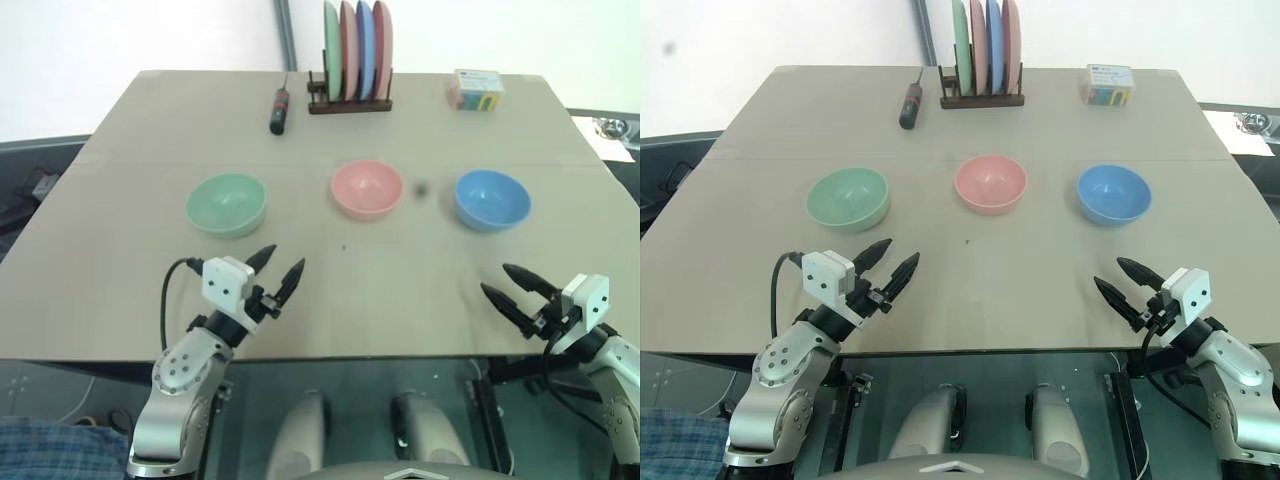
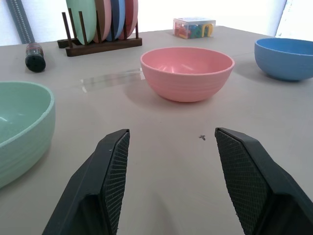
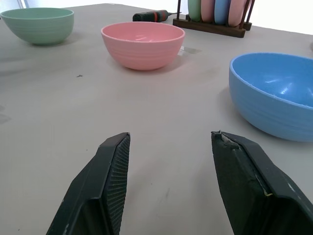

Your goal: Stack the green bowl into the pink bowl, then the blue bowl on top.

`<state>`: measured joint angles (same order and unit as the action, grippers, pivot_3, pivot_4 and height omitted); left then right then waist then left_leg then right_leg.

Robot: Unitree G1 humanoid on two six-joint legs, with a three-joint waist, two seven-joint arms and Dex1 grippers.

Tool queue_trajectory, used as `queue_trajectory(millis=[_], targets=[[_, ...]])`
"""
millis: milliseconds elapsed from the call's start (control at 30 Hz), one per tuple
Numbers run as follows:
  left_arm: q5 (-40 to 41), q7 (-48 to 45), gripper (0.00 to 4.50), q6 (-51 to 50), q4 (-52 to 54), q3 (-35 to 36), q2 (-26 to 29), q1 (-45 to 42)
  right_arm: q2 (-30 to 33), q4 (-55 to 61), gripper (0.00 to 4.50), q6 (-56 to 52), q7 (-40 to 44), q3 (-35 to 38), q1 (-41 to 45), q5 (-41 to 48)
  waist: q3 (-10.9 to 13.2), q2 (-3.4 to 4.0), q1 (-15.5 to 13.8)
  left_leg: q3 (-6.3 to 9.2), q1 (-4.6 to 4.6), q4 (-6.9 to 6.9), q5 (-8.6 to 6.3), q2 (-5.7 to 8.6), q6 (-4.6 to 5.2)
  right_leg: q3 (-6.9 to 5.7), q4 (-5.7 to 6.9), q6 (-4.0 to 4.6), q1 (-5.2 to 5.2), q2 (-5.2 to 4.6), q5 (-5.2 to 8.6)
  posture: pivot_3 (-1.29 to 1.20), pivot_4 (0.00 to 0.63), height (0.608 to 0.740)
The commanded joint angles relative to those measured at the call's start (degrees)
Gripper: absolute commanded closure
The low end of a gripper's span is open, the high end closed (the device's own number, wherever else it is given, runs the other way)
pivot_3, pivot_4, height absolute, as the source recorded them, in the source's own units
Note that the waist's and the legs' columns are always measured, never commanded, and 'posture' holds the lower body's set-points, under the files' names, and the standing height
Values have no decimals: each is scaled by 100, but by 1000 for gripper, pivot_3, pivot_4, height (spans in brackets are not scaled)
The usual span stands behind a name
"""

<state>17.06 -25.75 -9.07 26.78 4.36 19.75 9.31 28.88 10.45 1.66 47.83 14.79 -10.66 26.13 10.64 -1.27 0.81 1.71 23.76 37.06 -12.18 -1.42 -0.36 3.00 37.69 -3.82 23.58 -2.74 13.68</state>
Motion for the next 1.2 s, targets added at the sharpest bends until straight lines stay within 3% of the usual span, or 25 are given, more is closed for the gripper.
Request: queue_trajectory(millis=[33, 700, 900, 1067, 1167, 1200], targets=[[23, -27, 1521, 192, 107, 46, -3, -34, -2, 209, 1735, 28, -31, 58, 16, 79, 0, 0, 0, 0, 0, 0, 0, 0, 0, 0, 0, 0, 0, 0, 0, 0, 150, 740], [83, -9, 1521, 313, 334, 1, -79, 167, 182, 124, 1735, -385, 39, 44, 419, 196, -1, 1, -1, -1, -1, 0, 0, 0, 0, 1, 2, 0, 0, 0, -1, 0, 150, 740], [219, -143, 1521, 413, 335, -1, -130, 294, 869, 428, 1735, -1234, 172, -288, 667, 2, -1, 1, 1, -2, 0, 2, 0, 1, 0, 2, 2, 1, 0, 0, -1, 0, 150, 740], [608, -434, 1521, 498, 471, -12, -151, 466, 1628, 514, 1735, -1610, 597, -1078, 1968, -501, -3, 7, 60, -11, -5, 6, 0, -3, 1, 7, 6, -1, 2, 2, -1, 0, 150, 740], [1041, -610, 1521, 523, 652, 21, -222, 649, 1776, 199, 1735, -1668, 690, -1660, 2892, -1054, -6, 0, 41, -4, -3, 7, 0, -3, 0, 1, 4, -1, 1, 3, 0, 0, 150, 740], [1012, -524, 1280, 545, 681, 47, -267, 686, 1690, 38, 1462, -1686, 633, -1807, 3272, -1199, -5, 0, 28, -3, -1, 8, 0, -3, 0, 0, 4, 1, 1, 3, -1, 0, 150, 740]])
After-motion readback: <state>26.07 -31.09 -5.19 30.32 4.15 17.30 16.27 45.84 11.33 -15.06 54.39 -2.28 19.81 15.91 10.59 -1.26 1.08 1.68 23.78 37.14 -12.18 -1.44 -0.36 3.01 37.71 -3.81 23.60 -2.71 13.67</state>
